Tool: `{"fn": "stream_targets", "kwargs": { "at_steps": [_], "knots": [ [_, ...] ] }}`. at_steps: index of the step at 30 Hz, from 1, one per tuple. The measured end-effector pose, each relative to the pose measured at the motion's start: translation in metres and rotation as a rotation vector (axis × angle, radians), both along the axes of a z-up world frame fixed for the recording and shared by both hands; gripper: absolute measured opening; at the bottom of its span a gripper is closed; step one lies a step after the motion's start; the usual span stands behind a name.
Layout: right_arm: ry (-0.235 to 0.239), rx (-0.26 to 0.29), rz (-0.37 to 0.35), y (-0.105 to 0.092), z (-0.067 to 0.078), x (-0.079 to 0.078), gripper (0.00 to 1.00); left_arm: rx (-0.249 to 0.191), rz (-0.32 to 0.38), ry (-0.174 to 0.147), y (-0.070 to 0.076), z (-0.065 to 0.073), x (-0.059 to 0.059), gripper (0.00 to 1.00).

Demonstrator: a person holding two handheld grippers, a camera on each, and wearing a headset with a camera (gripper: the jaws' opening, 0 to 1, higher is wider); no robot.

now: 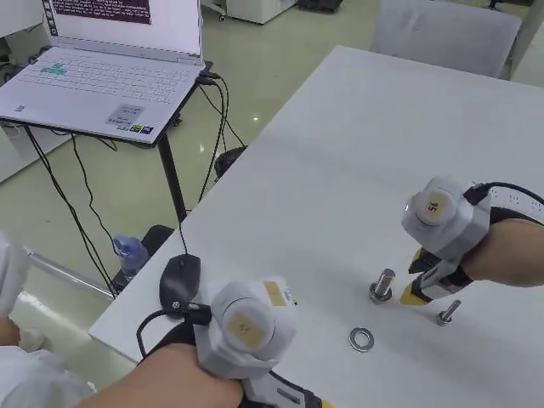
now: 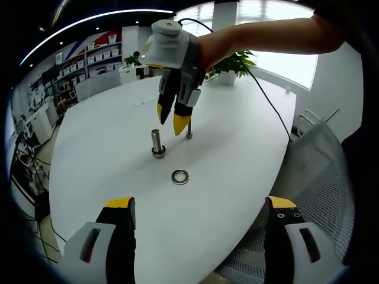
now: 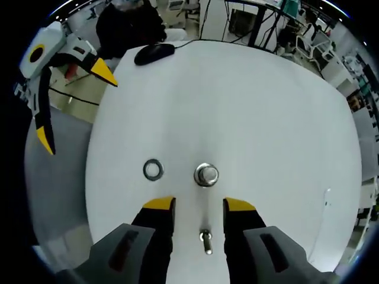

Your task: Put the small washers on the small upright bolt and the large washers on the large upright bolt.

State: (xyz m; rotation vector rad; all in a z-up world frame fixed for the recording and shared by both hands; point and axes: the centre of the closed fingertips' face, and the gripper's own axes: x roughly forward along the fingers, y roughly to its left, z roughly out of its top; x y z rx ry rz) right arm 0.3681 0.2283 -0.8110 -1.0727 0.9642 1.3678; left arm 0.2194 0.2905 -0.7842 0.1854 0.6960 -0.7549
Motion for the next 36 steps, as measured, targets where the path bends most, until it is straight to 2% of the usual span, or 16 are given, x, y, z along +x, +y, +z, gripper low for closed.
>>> {"fn": "stream_targets", "kwargs": {
  "at_steps": [6, 14, 20, 29, 32, 36],
  "knots": [
    [0.006, 0.013, 0.018, -0.004, 0.005, -0.015, 0.33, 0.003, -0.004, 0.001, -0.002, -0.001, -0.001, 0.9],
    [0.025, 0.02, 0.039, -0.005, 0.0, -0.029, 0.33, 0.001, -0.005, 0.002, -0.004, -0.001, -0.003, 0.9],
    [0.043, 0.045, 0.052, 0.002, -0.001, -0.043, 0.34, -0.004, 0.0, -0.005, -0.002, 0.001, -0.002, 0.91],
    [0.07, 0.058, 0.081, 0.013, -0.016, -0.059, 0.38, -0.001, 0.011, -0.005, 0.0, -0.002, -0.002, 0.94],
    [0.083, 0.08, 0.078, 0.019, -0.021, -0.063, 0.39, -0.017, 0.014, -0.009, -0.002, -0.001, -0.001, 0.95],
    [0.086, 0.075, 0.082, 0.022, -0.03, -0.066, 0.39, -0.032, 0.022, -0.014, -0.002, 0.0, 0.001, 0.98]
  ]
}}
